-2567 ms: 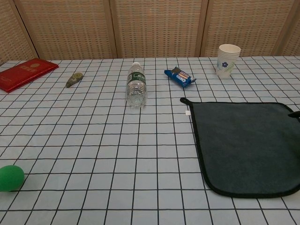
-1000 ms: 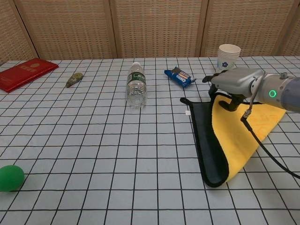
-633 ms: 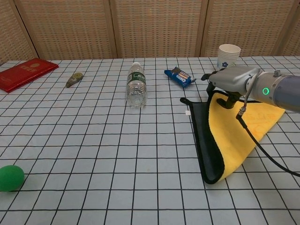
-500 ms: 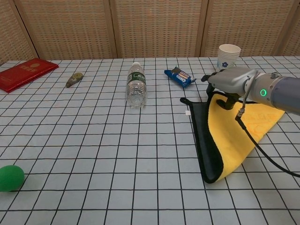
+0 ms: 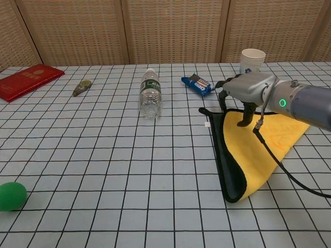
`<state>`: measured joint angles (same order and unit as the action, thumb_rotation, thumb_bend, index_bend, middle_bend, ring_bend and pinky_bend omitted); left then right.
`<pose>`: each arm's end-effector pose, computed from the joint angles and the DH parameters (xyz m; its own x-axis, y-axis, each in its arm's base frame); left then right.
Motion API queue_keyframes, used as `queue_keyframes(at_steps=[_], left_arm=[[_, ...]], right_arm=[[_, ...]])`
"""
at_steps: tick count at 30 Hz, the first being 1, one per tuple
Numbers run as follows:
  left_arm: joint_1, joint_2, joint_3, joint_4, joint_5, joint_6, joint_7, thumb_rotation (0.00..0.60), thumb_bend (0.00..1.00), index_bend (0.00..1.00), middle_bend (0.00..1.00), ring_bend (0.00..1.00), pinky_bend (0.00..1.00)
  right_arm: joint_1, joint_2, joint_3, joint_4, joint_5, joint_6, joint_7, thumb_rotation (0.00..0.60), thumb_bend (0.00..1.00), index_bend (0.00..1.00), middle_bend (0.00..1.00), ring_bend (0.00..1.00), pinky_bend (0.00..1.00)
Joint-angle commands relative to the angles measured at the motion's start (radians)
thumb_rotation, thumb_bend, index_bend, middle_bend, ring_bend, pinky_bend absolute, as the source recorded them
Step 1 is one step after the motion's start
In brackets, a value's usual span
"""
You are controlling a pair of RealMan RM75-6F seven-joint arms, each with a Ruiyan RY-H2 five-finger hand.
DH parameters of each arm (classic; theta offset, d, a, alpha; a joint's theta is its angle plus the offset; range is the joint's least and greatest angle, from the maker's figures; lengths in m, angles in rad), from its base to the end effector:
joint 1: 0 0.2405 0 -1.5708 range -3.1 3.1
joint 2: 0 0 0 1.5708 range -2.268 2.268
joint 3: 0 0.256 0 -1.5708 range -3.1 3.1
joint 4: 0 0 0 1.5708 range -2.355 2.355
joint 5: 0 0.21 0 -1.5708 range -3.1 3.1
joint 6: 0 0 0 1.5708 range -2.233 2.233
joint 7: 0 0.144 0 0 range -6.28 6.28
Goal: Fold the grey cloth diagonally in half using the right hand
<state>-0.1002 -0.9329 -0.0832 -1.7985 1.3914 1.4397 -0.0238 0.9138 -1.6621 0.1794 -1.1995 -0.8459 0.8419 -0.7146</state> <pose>-0.2954 0.1895 0.2033 0.3592 0.0087 0.9332 0.9309 0.0677 -0.3590 -0.1509 -0.4009 -0.0387 0.7454 -0.2036 0.6348 -0.6607 -0.3524 0.6628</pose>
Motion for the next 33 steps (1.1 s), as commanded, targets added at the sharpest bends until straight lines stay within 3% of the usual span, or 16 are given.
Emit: queue_keyframes(at_steps=[1,10,19,24,33], left_arm=[[0.0,0.0,0.0,0.0,-0.001,-0.001,-0.002,0.6,0.0,0.0,0.0,0.0,0.0],[-0.002,-0.002,0.002,-0.002,0.003,-0.004,0.004,0.6,0.0,0.0,0.0,0.0,0.0],[-0.001,-0.002,0.006,-0.007,0.014,0.001,0.002,0.6,0.0,0.0,0.0,0.0,0.0],[0.002,0.0,0.01,-0.007,0.031,0.01,-0.007,0.6,0.0,0.0,0.0,0.0,0.0],[0.011,-0.004,0.023,-0.014,0.066,0.029,0.0,0.6,0.0,0.0,0.0,0.0,0.0]], right_arm=[[-0.005,-0.007,0.007,0.002,-0.038,0.033,0.035,0.6,0.23,0.11,0.07,0.0,0.0],[-0.023,0.025,0.024,-0.026,-0.11,0.104,0.088,0.6,0.23,0.13,0.07,0.0,0.0],[-0.096,0.185,0.016,-0.204,-0.173,0.183,0.145,0.6,0.19,0.14,0.07,0.0,0.0],[-0.195,0.324,-0.023,-0.323,-0.265,0.262,0.253,0.6,0.01,0.14,0.05,0.0,0.0],[-0.396,0.483,-0.125,-0.431,-0.486,0.459,0.523,0.6,0.0,0.14,0.04,0.0,0.0]])
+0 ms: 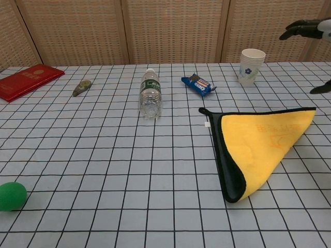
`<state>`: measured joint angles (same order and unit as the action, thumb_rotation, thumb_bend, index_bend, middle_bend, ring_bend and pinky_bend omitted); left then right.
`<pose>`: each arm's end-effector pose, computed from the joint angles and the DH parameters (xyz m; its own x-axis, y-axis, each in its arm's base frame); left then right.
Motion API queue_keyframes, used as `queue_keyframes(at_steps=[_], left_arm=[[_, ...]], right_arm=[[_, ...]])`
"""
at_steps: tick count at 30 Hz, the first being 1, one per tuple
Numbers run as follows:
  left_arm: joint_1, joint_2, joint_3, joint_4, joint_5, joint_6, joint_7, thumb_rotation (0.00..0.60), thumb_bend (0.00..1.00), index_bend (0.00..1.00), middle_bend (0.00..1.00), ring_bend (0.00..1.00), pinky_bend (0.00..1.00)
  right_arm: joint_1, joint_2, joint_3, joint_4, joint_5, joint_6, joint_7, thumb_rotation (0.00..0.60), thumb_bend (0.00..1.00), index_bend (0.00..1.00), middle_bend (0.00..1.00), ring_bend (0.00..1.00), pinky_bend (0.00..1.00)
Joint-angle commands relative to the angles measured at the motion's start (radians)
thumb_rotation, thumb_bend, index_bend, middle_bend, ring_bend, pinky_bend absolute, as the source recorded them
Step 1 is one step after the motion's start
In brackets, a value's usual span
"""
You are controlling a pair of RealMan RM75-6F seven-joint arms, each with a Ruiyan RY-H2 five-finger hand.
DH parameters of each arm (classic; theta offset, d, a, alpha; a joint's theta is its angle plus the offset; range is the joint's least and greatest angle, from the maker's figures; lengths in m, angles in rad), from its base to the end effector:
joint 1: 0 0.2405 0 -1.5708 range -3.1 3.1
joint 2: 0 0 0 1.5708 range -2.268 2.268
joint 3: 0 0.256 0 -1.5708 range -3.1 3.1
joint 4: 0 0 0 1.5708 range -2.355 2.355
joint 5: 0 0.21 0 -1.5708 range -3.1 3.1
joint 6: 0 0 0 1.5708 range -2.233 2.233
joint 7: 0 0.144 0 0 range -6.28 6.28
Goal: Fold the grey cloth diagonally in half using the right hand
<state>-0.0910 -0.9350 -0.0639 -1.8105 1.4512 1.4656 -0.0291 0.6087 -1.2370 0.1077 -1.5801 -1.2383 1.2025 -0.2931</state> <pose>-0.2875 0.1830 0.1991 0.3501 0.0077 0.9367 0.9365 0.0202 -0.3502 -0.2086 -0.3337 0.1045 0.5531 -0.0064 0.8331 -0.8039 -0.2666 0.5316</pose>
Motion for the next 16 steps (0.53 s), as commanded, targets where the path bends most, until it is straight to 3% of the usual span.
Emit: queue_keyframes(at_steps=[1,9,16], left_arm=[[0.004,-0.004,0.006,-0.002,0.01,0.006,0.01,0.6,0.0,0.0,0.0,0.0,0.0],[0.013,-0.017,0.018,-0.005,0.033,0.023,0.037,0.6,0.0,0.0,0.0,0.0,0.0],[0.019,-0.023,0.024,-0.002,0.036,0.028,0.046,0.6,0.0,0.0,0.0,0.0,0.0]], right_arm=[[-0.115,0.069,-0.069,-0.055,-0.121,0.127,0.128,0.6,0.0,0.14,0.03,0.0,0.0],[-0.282,0.109,-0.139,-0.067,-0.218,0.299,0.258,0.6,0.0,0.09,0.0,0.0,0.0],[-0.378,0.116,-0.157,-0.053,-0.246,0.392,0.283,0.6,0.0,0.08,0.0,0.0,0.0]])
